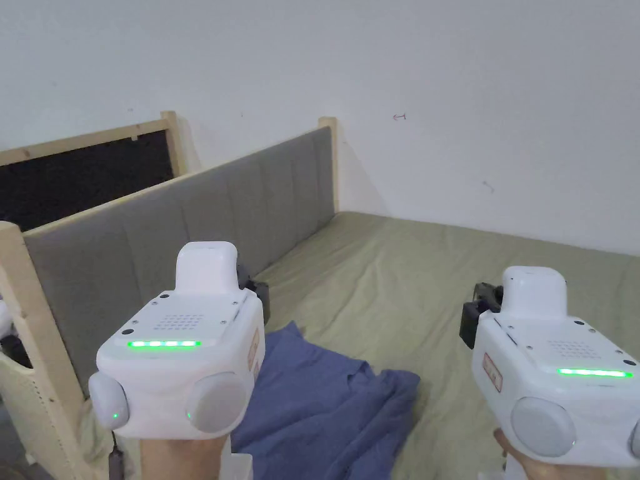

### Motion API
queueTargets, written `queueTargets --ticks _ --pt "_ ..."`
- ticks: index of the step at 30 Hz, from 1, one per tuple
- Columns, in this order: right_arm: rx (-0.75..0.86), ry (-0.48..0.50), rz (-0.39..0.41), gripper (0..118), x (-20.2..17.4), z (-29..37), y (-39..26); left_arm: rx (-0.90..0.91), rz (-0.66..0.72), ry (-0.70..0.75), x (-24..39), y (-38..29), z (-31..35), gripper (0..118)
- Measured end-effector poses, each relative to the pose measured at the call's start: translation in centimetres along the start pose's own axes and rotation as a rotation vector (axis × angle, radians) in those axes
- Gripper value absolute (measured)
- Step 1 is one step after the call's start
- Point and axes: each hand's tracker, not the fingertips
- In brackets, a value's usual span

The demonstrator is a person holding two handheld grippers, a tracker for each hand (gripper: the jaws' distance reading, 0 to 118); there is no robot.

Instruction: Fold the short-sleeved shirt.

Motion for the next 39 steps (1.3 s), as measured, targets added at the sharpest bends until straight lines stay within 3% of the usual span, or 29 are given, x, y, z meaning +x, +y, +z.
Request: queueTargets --ticks 9,11,12,13,14,15,25,27,29,30,32,33,35,36,37,39 --pt "-0.087 0.037 0.029 0 -1.7 -2.4 -2.5 -0.185 0.039 -0.024 -1.6 -4.0 -5.9 2" --pt "-0.111 0.033 0.032 0 -1.5 -3.1 -3.0 -0.256 0.059 -0.040 -1.3 -5.7 -8.2 29" --pt "-0.119 0.032 0.033 0 -1.3 -3.4 -3.3 -0.286 0.065 -0.052 -1.2 -6.4 -9.2 51" --pt "-0.131 0.029 0.034 0 -1.2 -3.8 -3.6 -0.319 0.072 -0.066 -1.0 -7.5 -10.4 90" --pt "-0.141 0.026 0.034 0 -1.0 -4.2 -3.9 -0.354 0.084 -0.079 -0.8 -8.6 -11.7 110" --pt "-0.152 0.024 0.035 0 -0.9 -4.7 -4.1 -0.391 0.090 -0.092 -0.7 -9.5 -12.7 118" --pt "-0.291 -0.032 0.031 0 1.4 -8.7 -8.5 -0.797 0.216 -0.162 3.5 -21.3 -21.6 118" --pt "-0.325 -0.042 0.012 0 2.1 -9.3 -9.3 -0.868 0.167 -0.189 5.2 -23.0 -22.3 112" --pt "-0.347 -0.046 -0.004 0 2.8 -9.8 -10.0 -0.934 0.080 -0.197 6.8 -24.7 -23.0 95" --pt "-0.357 -0.054 -0.007 0 3.1 -10.0 -10.3 -0.923 -0.029 -0.146 7.6 -25.3 -23.1 94" --pt "-0.371 -0.065 -0.011 0 3.6 -10.1 -10.8 -0.880 -0.077 -0.154 8.6 -25.2 -23.0 91" --pt "-0.376 -0.070 -0.017 0 3.9 -10.2 -11.0 -0.888 -0.046 -0.162 8.3 -24.5 -22.6 85" --pt "-0.387 -0.077 -0.041 0 4.5 -10.2 -11.1 -0.882 -0.026 -0.183 7.8 -23.7 -22.8 45" --pt "-0.391 -0.080 -0.053 0 4.8 -10.2 -11.2 -0.875 -0.029 -0.179 7.7 -23.4 -22.8 17" --pt "-0.395 -0.088 -0.068 0 5.0 -10.2 -11.3 -0.866 -0.036 -0.160 7.1 -23.0 -23.2 3" --pt "-0.396 -0.102 -0.091 0 5.6 -10.0 -11.2 -0.904 0.070 -0.174 6.0 -22.9 -23.6 4"
